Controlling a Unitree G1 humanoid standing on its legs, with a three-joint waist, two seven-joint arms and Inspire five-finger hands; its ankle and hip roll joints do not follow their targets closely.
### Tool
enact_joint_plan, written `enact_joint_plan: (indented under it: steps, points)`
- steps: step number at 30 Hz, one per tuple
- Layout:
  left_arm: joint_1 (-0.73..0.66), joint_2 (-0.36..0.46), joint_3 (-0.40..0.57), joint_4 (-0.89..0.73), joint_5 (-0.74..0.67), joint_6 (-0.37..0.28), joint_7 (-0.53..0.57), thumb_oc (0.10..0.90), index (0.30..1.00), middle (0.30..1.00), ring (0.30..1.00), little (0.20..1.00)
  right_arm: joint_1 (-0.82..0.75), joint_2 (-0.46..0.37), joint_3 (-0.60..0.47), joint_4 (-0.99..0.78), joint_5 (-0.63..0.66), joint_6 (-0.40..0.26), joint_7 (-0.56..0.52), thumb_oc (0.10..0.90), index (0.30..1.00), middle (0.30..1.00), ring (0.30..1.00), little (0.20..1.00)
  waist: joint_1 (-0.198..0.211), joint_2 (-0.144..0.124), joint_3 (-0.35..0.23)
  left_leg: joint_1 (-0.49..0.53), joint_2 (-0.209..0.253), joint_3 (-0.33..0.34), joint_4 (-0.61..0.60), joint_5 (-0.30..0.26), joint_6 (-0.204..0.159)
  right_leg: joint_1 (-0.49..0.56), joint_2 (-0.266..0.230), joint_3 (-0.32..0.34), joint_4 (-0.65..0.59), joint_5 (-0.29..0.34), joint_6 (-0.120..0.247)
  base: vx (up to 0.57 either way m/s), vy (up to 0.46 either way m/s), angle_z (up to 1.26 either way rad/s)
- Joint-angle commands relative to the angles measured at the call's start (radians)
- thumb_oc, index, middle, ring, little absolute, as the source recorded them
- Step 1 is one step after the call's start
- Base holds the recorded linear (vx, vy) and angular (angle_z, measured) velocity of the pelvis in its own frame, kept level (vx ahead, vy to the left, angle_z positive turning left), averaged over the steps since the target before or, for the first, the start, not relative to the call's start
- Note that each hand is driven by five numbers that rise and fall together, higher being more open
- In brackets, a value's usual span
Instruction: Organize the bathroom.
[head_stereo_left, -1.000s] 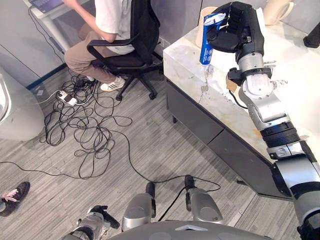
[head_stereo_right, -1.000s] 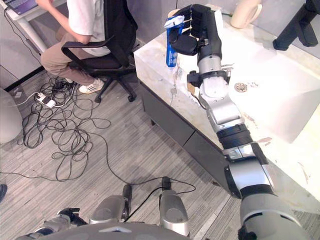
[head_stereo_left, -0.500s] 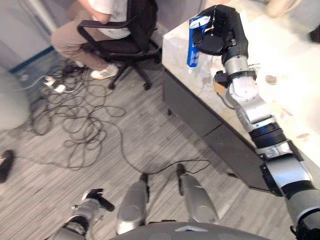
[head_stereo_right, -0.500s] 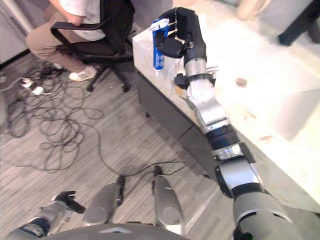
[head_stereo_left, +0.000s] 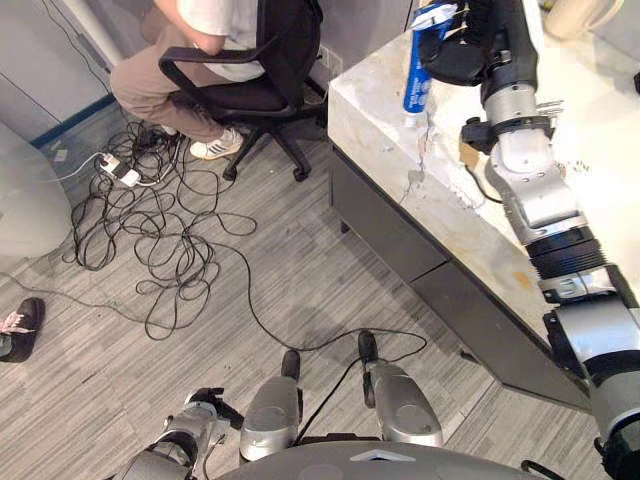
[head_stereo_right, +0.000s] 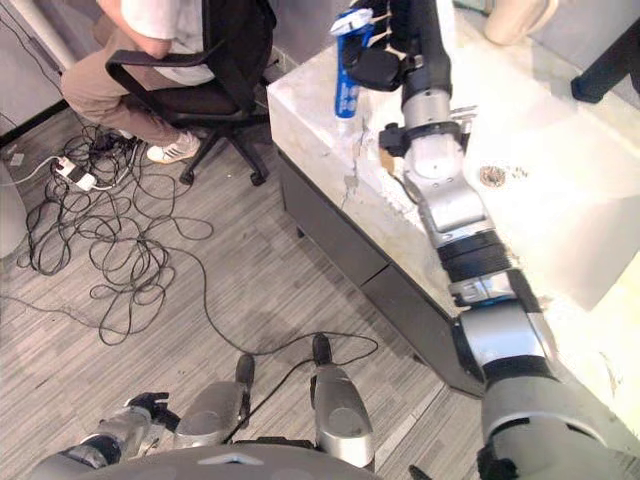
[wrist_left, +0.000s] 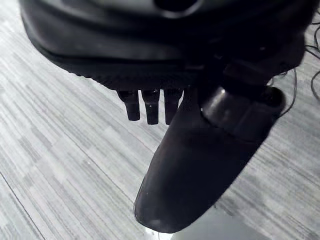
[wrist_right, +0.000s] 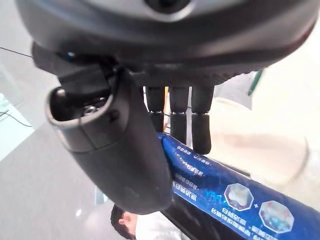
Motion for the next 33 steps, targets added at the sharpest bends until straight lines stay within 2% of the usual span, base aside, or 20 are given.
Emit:
enact_joint_plan:
  steps: [1, 7, 12, 24, 33]
  points:
    - [0.064, 0.072, -0.036, 0.063, 0.022, 0.029, 0.018, 0.8, 0.9, 0.9, 0.9, 0.9, -0.116, -0.023, -0.098, -0.122, 0.022, -0.13, -0.036, 0.4, 0.3, 0.3, 0.3, 0.3, 0.001, -0.051, -0.159, -0.044, 0.055, 0.027, 0.065, 0.009, 0.037, -0.012, -0.055, 0.038, 0.005, 0.02, 0.052, 0.07, -0.004, 0.01]
    - [0.093, 0.056, -0.015, 0.056, 0.02, 0.059, 0.024, 0.8, 0.9, 0.9, 0.9, 0.9, -0.097, -0.055, -0.121, -0.15, 0.007, -0.129, -0.051, 0.4, 0.3, 0.3, 0.3, 0.3, -0.004, -0.076, -0.228, -0.007, 0.086, 0.058, 0.039, 0.015, 0.027, 0.027, -0.047, 0.03, -0.017, 0.01, 0.048, 0.08, -0.03, -0.01]
    - [0.115, 0.048, -0.008, 0.056, -0.005, 0.067, 0.05, 0.8, 0.9, 0.9, 0.9, 0.9, -0.088, -0.063, -0.126, -0.147, 0.016, -0.13, -0.082, 0.4, 0.3, 0.3, 0.3, 0.3, -0.003, -0.082, -0.257, 0.009, 0.108, 0.068, 0.034, 0.022, 0.019, 0.052, -0.034, 0.02, -0.013, -0.01, 0.034, 0.08, -0.065, 0.02]
    - [0.16, 0.068, 0.013, 0.07, -0.038, 0.053, 0.067, 0.8, 0.9, 0.9, 0.9, 0.9, -0.105, -0.079, -0.109, -0.064, 0.005, -0.152, -0.128, 0.4, 0.3, 0.3, 0.3, 0.3, 0.007, -0.065, -0.273, 0.028, 0.133, 0.056, 0.012, 0.049, -0.001, 0.086, -0.022, -0.003, -0.02, -0.032, 0.012, 0.05, -0.051, 0.08]
    - [0.173, 0.067, 0.005, 0.062, -0.042, 0.049, 0.05, 0.8, 0.9, 0.9, 0.9, 0.9, -0.141, -0.097, -0.075, 0.01, -0.007, -0.168, -0.119, 0.4, 0.3, 0.3, 0.3, 0.3, 0.008, -0.051, -0.275, 0.026, 0.142, 0.044, 0.007, 0.08, -0.014, 0.096, -0.012, -0.008, -0.034, -0.033, 0.001, 0.02, -0.044, 0.05]
